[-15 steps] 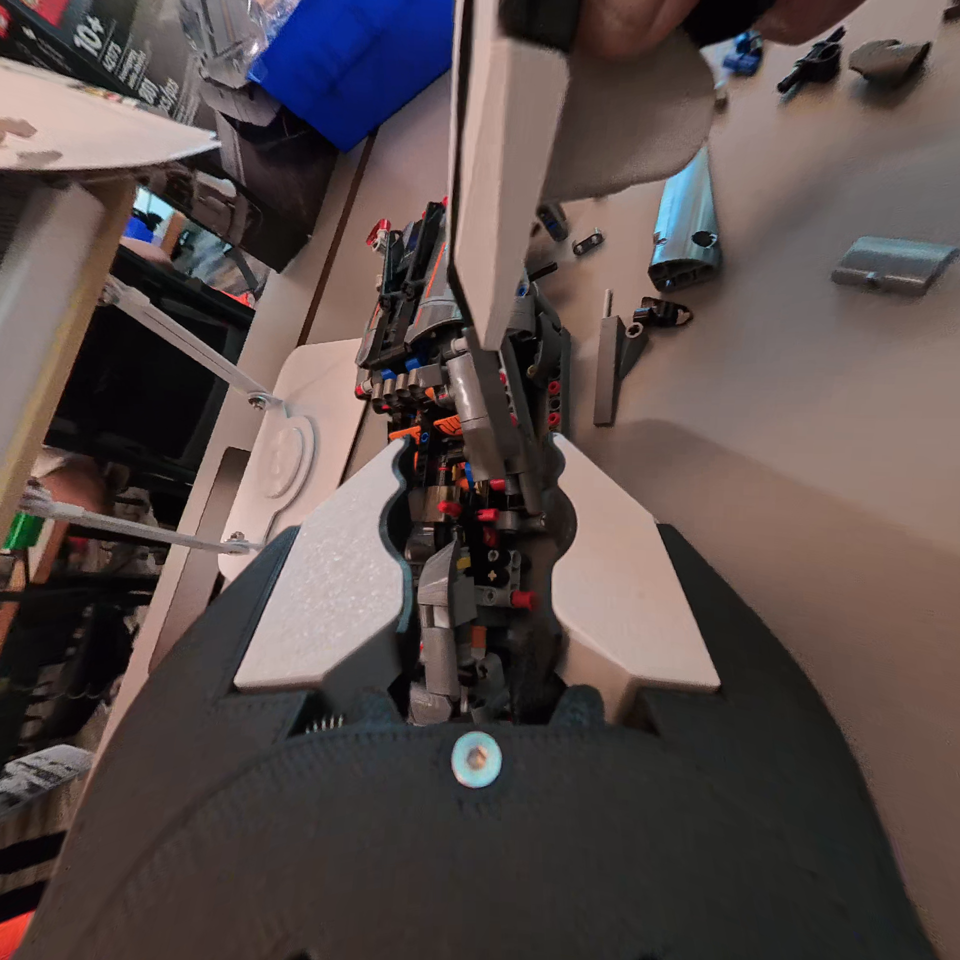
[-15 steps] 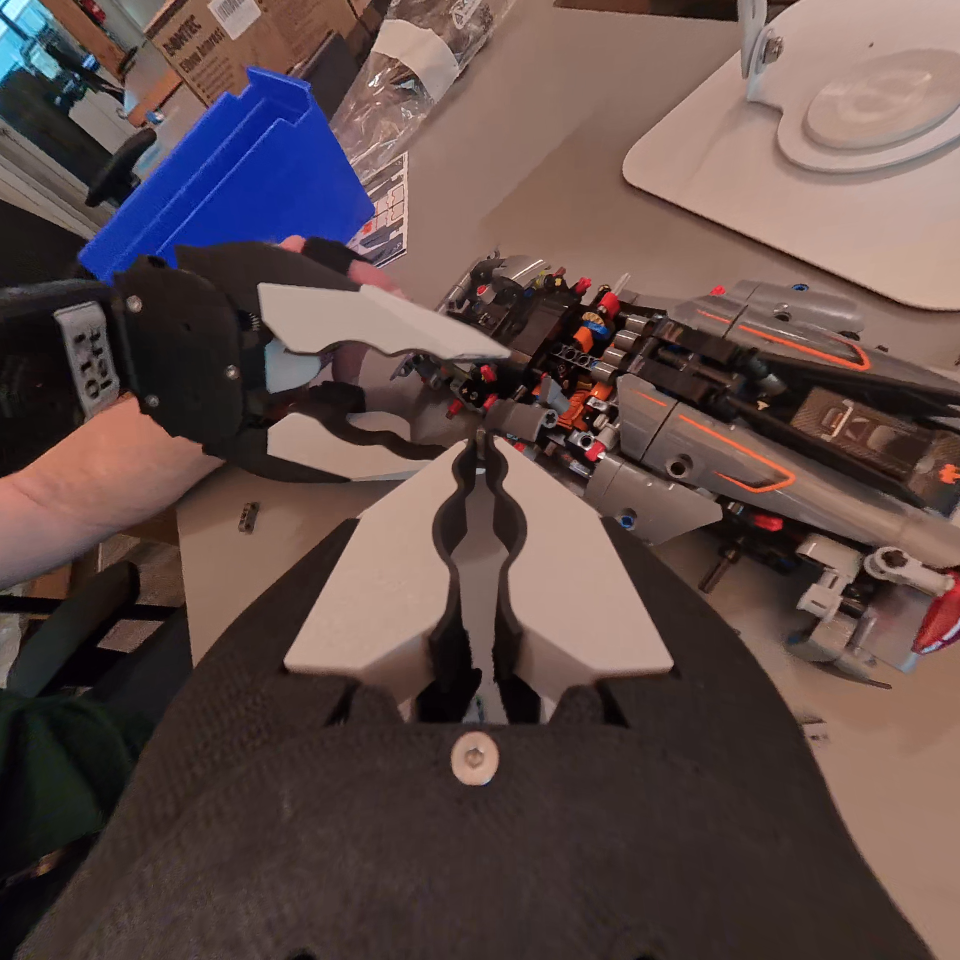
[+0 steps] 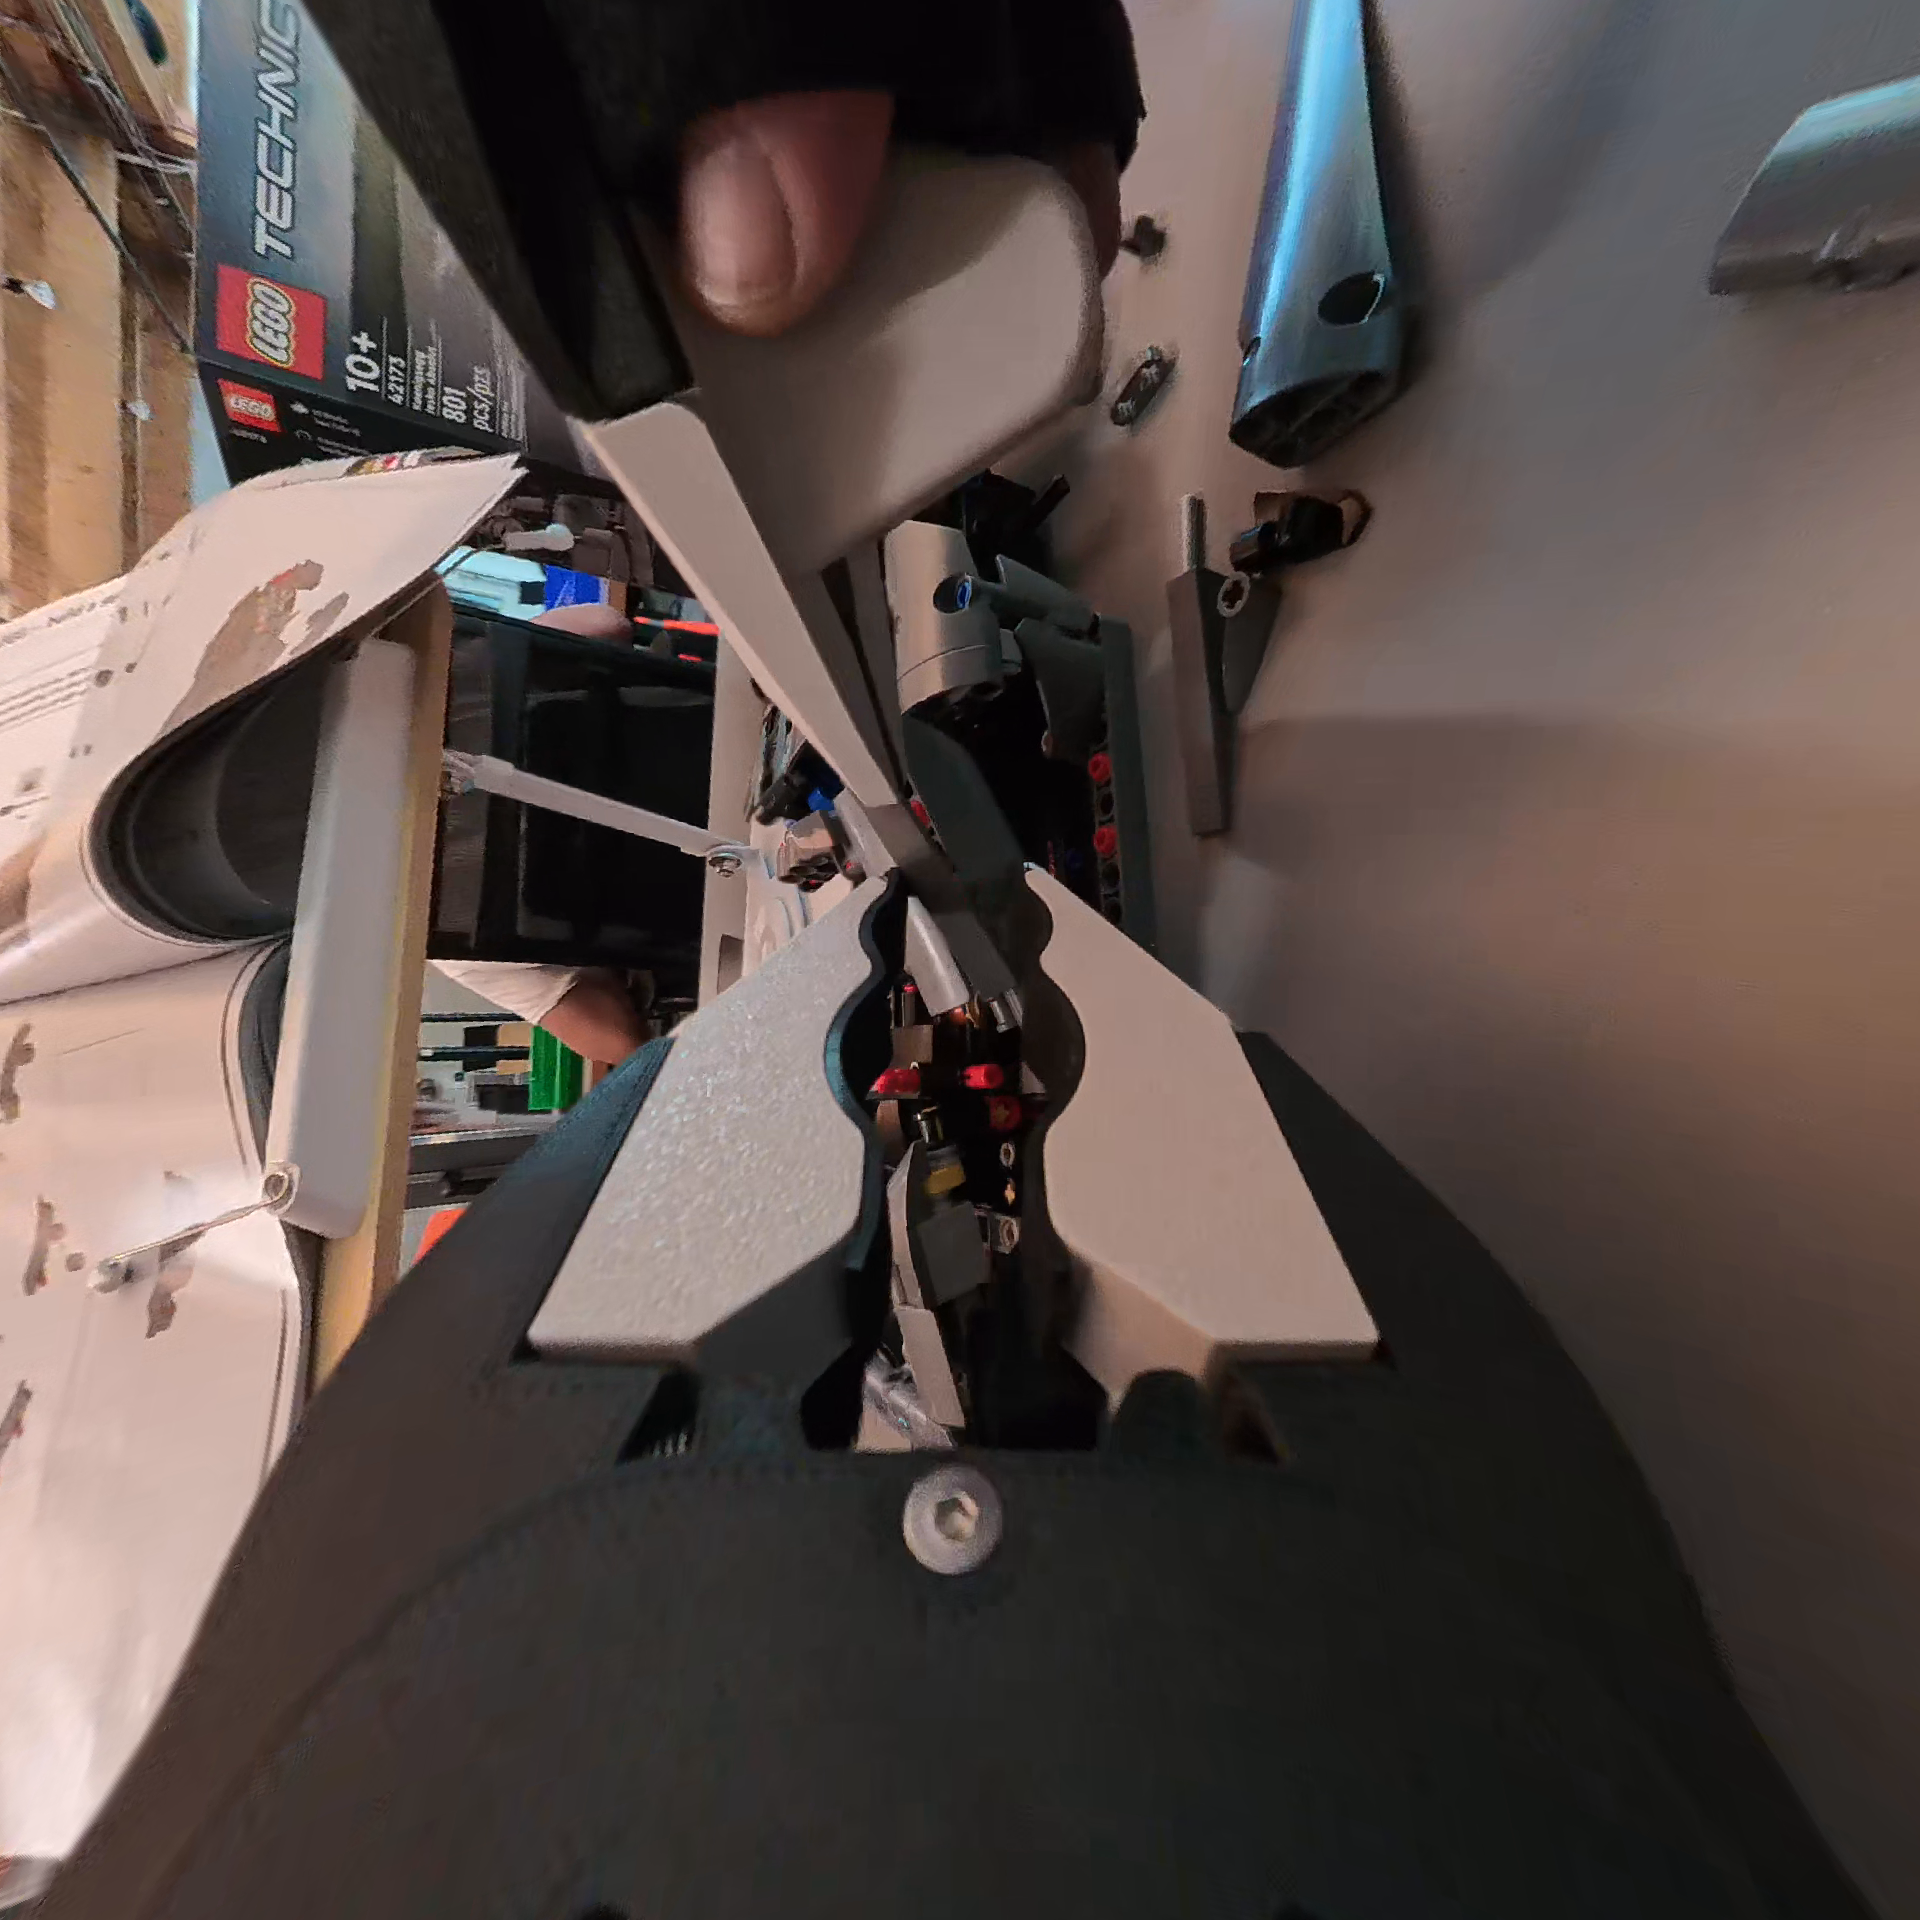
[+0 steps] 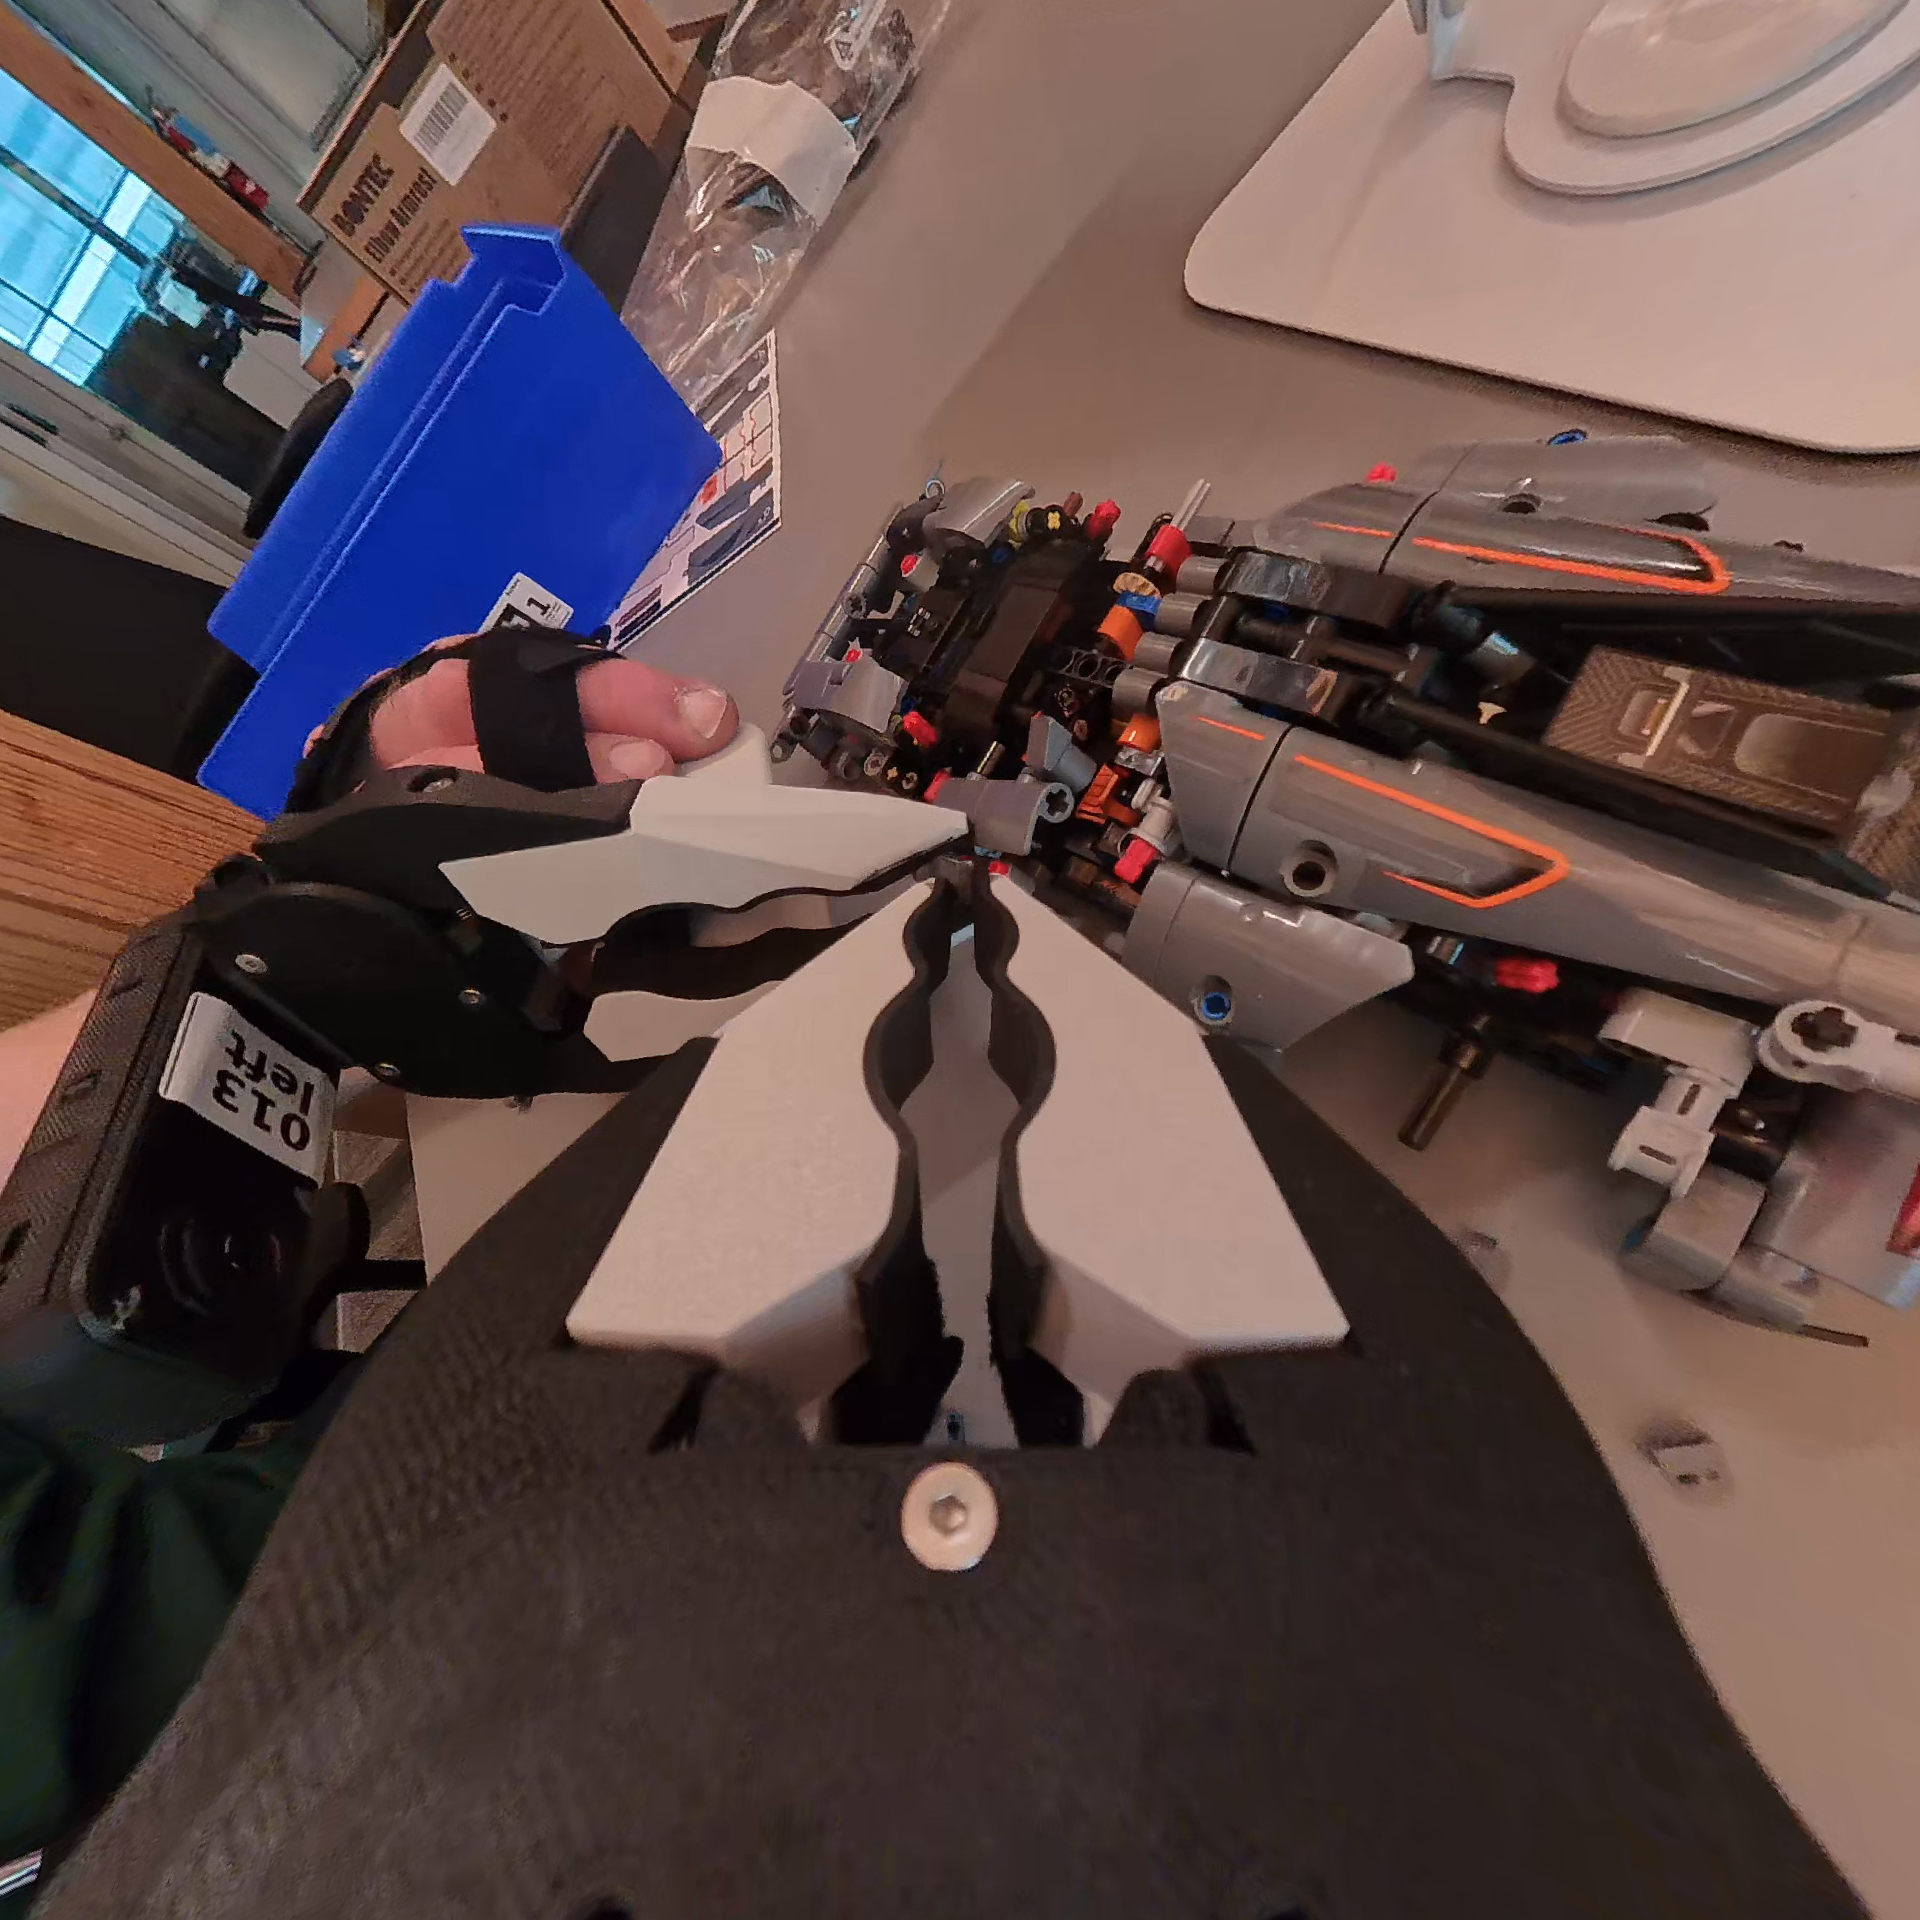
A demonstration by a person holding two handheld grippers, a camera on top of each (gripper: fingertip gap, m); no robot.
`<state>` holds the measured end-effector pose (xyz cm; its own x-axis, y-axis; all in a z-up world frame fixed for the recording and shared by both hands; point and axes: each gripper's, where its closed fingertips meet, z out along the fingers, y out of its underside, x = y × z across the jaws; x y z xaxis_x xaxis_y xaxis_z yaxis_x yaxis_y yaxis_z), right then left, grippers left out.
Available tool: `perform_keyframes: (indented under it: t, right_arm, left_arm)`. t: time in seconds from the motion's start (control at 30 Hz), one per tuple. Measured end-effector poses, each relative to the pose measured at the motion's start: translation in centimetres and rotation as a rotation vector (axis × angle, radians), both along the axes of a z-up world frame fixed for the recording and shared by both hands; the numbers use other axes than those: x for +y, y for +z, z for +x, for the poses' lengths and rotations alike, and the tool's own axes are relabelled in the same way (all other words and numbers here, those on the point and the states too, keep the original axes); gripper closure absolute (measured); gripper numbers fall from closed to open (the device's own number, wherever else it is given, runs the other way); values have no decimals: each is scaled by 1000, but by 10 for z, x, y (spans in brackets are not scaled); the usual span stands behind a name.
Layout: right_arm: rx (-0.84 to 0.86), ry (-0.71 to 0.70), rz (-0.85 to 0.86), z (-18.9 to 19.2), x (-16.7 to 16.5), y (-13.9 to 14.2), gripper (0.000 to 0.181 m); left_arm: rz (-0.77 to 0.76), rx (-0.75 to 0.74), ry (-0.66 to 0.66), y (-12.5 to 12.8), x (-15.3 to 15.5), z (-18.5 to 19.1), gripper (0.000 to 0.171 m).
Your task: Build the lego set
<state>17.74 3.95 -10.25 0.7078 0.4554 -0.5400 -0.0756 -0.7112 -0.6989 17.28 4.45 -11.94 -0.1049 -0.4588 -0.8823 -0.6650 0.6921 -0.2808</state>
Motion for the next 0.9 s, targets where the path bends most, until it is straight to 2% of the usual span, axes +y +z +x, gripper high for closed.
perform_keyframes:
  t: [0.37,0.67,0.9]
  right_arm:
    - [57,-2,-28,5,4,-1,180]
    - [52,-17,-32,10,7,-7,178]
    - [14,-27,8,18,6,-5,168]
  left_arm:
    - [62,-32,-28,10,-7,0,157]
    - [66,4,-7,0,-3,3,166]
    - [43,-1,-5,-1,-1,2,167]
